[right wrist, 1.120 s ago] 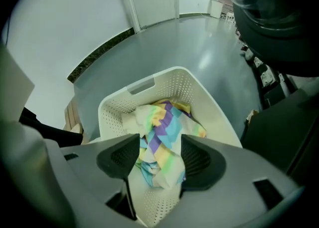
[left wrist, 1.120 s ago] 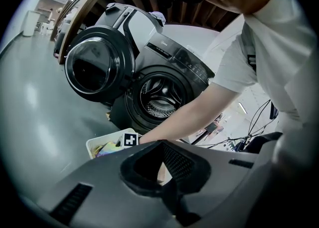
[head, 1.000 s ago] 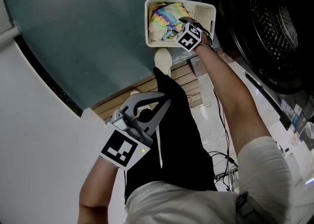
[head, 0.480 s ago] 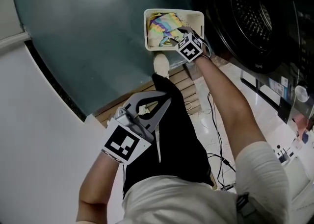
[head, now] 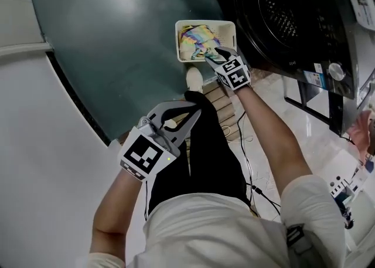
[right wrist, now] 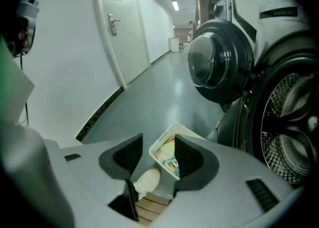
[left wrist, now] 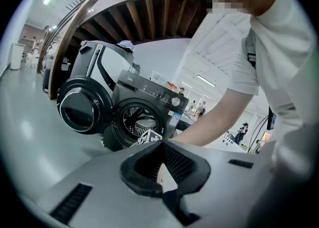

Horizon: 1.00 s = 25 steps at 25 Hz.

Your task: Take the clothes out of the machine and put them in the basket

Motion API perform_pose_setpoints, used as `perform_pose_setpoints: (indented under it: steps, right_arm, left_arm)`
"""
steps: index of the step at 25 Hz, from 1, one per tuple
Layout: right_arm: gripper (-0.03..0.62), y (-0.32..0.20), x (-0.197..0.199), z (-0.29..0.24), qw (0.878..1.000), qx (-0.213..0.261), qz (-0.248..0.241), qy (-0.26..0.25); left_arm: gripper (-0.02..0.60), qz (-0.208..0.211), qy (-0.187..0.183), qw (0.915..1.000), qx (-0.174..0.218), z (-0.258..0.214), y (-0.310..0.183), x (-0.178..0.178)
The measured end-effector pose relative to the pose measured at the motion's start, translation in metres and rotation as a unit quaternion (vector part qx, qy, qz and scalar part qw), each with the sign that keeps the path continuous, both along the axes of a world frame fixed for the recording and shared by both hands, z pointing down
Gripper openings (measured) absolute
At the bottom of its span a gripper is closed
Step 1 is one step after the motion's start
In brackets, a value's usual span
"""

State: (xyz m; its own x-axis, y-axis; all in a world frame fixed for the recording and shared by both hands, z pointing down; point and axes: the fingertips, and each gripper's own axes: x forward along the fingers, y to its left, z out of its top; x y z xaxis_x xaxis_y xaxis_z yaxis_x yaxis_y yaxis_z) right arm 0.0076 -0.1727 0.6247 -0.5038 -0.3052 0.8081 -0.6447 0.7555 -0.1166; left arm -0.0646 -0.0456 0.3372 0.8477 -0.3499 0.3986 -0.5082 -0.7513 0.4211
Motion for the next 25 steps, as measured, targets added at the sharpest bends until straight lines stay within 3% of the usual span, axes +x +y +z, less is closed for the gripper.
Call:
perform_pose_setpoints:
  steps: [6,16,25]
  right_arm:
    - [0.162,0.039,0.001,-0.089,0.997,0.023,0.039,-0.062]
    - [0.069,0.114,-0.003,-0.243,0.984,0.054,0.071,-0.153]
    - [0.014,0.175,-0.016,-0.353,0.974,0.094,0.048,-0.201]
  left_arm:
    - [-0.005,-0.001,0.038,0.9993,-0.003,-0.052,0.030,-0.009]
    - [-0.005,-0.014,0.015,0.9995,0.022,-0.113,0.081,-0.037]
    - [-0.004,-0.021,-0.007,0.9987,0.047,-0.156,0.119,-0.052]
